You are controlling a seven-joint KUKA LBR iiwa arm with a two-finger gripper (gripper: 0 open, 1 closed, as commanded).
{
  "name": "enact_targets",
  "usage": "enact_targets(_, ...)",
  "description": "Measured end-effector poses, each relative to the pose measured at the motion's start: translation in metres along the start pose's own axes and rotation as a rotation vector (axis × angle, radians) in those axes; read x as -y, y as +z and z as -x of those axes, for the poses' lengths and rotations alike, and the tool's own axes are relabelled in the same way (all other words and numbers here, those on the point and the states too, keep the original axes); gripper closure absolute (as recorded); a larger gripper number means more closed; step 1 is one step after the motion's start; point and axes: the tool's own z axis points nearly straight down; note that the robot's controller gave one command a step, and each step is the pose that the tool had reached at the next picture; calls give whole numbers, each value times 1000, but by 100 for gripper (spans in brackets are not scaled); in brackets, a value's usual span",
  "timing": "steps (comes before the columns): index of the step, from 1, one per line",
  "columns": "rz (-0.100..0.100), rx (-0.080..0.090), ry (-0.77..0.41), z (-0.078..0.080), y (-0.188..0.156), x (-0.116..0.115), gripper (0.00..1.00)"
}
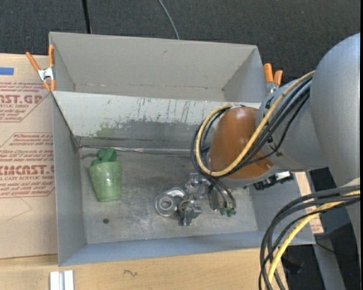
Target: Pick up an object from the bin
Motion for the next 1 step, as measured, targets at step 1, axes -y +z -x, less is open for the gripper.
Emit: enact_targets(1, -2, 9, -237, 49, -146, 26, 100)
